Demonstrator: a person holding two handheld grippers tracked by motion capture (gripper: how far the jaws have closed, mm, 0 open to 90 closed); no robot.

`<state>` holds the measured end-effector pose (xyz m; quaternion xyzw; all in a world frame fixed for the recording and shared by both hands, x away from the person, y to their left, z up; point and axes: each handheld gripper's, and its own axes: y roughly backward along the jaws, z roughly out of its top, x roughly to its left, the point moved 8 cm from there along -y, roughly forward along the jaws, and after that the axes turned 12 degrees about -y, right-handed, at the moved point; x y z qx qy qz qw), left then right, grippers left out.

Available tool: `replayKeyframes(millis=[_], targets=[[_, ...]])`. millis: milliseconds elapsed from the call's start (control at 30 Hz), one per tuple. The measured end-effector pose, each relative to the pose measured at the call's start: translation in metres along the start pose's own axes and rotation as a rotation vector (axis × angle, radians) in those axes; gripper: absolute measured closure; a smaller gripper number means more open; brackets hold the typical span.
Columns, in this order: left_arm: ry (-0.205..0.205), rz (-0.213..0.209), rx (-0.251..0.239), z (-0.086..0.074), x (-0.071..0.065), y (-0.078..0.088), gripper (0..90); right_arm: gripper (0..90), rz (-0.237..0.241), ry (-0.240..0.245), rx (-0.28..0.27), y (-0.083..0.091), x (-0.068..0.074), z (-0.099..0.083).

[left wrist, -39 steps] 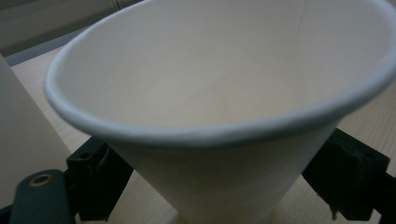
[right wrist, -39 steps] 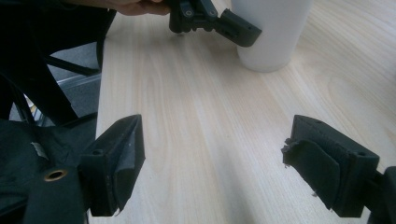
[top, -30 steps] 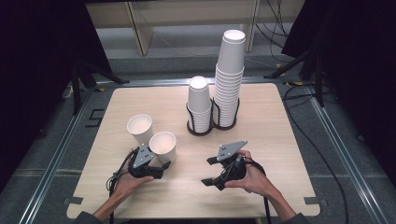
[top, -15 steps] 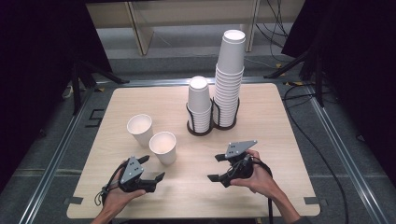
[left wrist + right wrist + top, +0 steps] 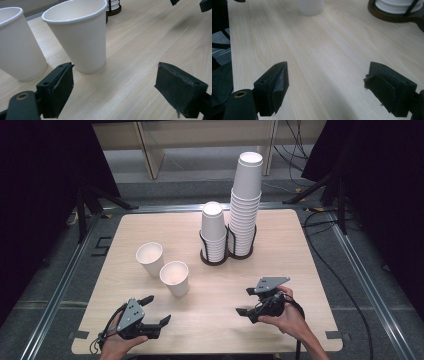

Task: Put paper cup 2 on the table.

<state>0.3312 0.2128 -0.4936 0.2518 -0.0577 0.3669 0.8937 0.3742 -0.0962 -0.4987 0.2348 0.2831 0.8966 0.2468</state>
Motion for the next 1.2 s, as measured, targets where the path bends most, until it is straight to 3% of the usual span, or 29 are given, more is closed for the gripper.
replayKeyframes(millis=[33,67,200,300,500,533,767,833,867,900,1200], targets=[[0.015,0.0,-0.034,0.002,-0.001,-0.001,14.5,18.5,-0.008,-0.004,0.003,0.002,-0.001,-0.003],[0.008,-0.002,-0.004,0.0,-0.001,0.002,14.5,18.5,-0.014,-0.004,0.003,0.005,-0.002,-0.006],[0.035,-0.02,-0.028,0.0,-0.006,0.003,14.4,18.5,-0.057,-0.03,-0.008,0.013,-0.006,-0.014],[0.031,-0.018,-0.017,-0.001,-0.008,0.005,14.4,18.5,-0.079,-0.06,-0.016,0.019,-0.008,-0.019],[0.025,-0.025,-0.023,0.0,-0.01,0.009,14.5,18.5,-0.128,-0.068,-0.008,0.025,-0.01,-0.031],[0.019,-0.023,-0.005,-0.001,-0.009,0.011,14.5,18.5,-0.125,-0.06,-0.006,0.025,-0.01,-0.032],[0.028,-0.026,-0.016,-0.002,-0.01,0.007,14.5,17.9,-0.142,-0.095,-0.003,0.03,-0.006,-0.043],[0.028,-0.028,-0.003,-0.003,-0.011,0.007,14.5,17.6,-0.149,-0.098,-0.001,0.029,-0.007,-0.046],[0.001,-0.027,0.027,-0.006,-0.009,0.009,14.5,17.6,-0.146,-0.1,0.005,0.029,-0.007,-0.047],[0.027,-0.03,-0.006,-0.003,-0.01,0.007,14.5,17.5,-0.144,-0.098,0.007,0.029,-0.007,-0.048],[0.03,-0.022,0.001,-0.003,-0.008,0.008,14.5,17.8,-0.148,-0.1,0.025,0.026,-0.006,-0.052]])
